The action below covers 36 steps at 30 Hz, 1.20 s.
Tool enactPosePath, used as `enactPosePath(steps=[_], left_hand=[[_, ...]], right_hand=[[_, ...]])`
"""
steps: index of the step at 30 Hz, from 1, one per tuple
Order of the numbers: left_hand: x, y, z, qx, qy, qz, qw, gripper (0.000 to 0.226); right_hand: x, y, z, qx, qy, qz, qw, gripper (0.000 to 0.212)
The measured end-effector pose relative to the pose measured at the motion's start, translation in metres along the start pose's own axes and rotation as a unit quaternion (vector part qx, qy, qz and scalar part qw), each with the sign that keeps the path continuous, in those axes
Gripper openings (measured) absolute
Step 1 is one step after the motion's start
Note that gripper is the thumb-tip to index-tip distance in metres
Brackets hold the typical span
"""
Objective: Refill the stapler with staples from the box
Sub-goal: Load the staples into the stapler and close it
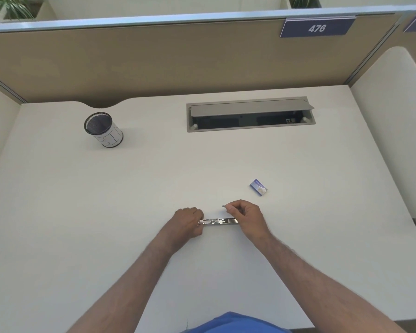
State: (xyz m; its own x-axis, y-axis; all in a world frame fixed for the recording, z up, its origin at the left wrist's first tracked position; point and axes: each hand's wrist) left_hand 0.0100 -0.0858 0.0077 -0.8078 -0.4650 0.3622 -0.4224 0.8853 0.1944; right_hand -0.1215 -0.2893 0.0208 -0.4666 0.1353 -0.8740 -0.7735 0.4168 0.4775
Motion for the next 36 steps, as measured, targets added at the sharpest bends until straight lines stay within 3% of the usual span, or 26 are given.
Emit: enactPosePath(steps=[3, 6, 14, 23, 36], left_hand=[[0.004, 0.001, -0.009, -0.018, 0.086, -0.004, 0.996, 0.007], [0.013, 0.005, -0.02, -0.014, 0.202, -0.065, 0.977, 0.012], [0.036, 0.021, -0.052, 0.043, 0.423, -0.179, 0.887, 0.012], [0.073, 0.044, -0.118, 0.098, 0.554, -0.171, 0.809, 0.02], [0.099, 0.06, -0.166, 0.156, 0.591, -0.146, 0.778, 0.017]], right_hand=[[0.0, -0.001, -0.001, 0.001, -0.008, 0.008, 1.0, 0.008], [-0.003, -0.001, -0.003, 0.007, -0.015, 0.014, 1.0, 0.008], [-0.063, 0.023, -0.008, -0.021, -0.021, -0.063, 0.998, 0.009], [-0.135, 0.064, -0.01, -0.102, 0.181, -0.23, 0.951, 0.007], [-0.159, 0.085, -0.013, -0.106, 0.181, -0.303, 0.93, 0.012]])
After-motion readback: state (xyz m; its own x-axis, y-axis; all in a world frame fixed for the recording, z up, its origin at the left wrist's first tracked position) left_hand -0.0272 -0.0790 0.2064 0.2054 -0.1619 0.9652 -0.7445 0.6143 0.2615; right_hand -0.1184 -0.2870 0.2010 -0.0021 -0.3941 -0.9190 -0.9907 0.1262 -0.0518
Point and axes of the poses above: each hand's wrist, its own y-axis away from the middle knuckle, its own z-axis out of the palm, x = y × z, and after that the axes turned 4 degrees about -x, right-handed
